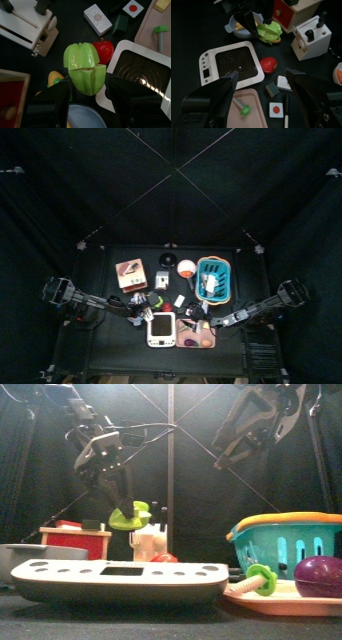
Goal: Grab starfruit with other hand
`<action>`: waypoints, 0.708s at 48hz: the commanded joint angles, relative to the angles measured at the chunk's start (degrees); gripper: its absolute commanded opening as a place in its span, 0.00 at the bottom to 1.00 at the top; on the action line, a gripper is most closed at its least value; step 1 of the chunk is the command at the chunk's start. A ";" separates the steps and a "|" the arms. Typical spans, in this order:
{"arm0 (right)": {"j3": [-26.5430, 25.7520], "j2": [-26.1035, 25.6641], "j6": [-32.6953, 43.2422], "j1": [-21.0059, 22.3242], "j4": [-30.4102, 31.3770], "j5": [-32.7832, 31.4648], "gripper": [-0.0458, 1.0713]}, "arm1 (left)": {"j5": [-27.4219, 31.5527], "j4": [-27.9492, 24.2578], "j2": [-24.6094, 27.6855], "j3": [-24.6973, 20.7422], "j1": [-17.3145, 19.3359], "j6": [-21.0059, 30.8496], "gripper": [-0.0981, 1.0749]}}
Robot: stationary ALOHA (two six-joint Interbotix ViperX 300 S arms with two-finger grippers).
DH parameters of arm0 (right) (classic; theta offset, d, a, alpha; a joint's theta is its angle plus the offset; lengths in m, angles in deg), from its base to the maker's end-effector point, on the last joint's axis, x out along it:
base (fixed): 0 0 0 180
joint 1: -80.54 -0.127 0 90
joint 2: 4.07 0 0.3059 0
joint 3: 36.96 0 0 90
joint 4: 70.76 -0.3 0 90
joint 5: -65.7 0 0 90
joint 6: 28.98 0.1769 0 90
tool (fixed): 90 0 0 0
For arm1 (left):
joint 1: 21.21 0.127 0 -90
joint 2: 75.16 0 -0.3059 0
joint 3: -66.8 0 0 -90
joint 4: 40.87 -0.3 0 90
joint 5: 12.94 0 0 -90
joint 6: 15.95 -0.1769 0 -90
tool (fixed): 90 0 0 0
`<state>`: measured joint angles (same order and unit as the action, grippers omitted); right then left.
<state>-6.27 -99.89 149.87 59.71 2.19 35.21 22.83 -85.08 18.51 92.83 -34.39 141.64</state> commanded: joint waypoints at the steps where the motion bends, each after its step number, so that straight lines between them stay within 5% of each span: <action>1: -1.05 -0.79 0.26 0.62 0.00 2.64 0.97 | -0.09 -0.35 -0.97 -0.62 -0.18 0.00 0.59; 9: -1.58 -2.72 0.18 5.36 5.54 13.97 0.97 | -5.10 -13.01 -3.69 -0.70 -7.12 -2.20 0.51; 18: -3.69 0.00 -0.26 12.74 6.77 24.52 0.97 | -6.77 -21.09 -3.08 -0.97 -7.82 -1.76 0.51; 34: -9.58 8.53 -0.35 16.79 10.02 28.74 0.97 | -6.42 -22.50 -2.37 -1.76 -7.82 -1.76 0.51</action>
<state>-14.00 -91.28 149.61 75.88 12.12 63.59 16.32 -107.14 16.31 92.66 -42.30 139.79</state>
